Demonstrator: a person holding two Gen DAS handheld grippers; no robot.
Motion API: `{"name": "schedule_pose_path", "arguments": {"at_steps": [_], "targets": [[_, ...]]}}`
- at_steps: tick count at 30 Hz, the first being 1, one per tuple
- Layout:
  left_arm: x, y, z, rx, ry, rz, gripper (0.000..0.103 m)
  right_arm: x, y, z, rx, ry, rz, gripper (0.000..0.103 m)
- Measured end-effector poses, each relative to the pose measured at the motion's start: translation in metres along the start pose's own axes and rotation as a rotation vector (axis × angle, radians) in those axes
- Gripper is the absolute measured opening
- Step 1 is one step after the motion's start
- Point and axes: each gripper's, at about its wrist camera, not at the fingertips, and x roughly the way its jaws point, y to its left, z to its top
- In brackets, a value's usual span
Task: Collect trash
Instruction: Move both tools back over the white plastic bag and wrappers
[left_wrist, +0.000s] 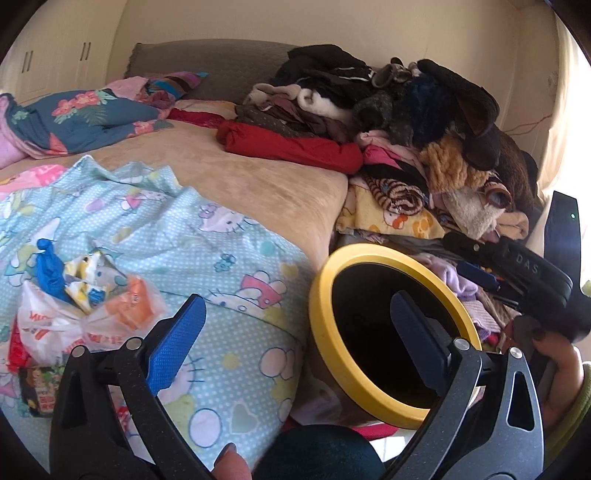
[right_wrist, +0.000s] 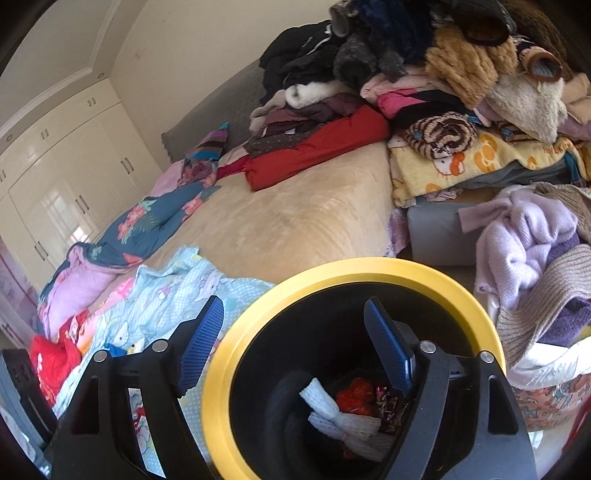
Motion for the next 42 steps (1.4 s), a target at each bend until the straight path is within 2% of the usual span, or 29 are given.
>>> {"name": "schedule_pose_path", "arguments": {"at_steps": [15,21,42], "targets": [[-0.03,0.049,0.014,-0.04,-0.077,0.104,0.092,0.009,0.075,-0.027,-0.116,0.068,0.151,0.078],[-0.04,0.077,0.018,-0.085,-0.095,0.149,0.092,0.011,0.108,-0.044,-0.175,0.097,0.197,0.079],[-0.069,0.162,0.016,-0.215,-0.12,0.277,0.092,0.032,0.18,-0.093,-0.304,0.217,0.26,0.08]]}}
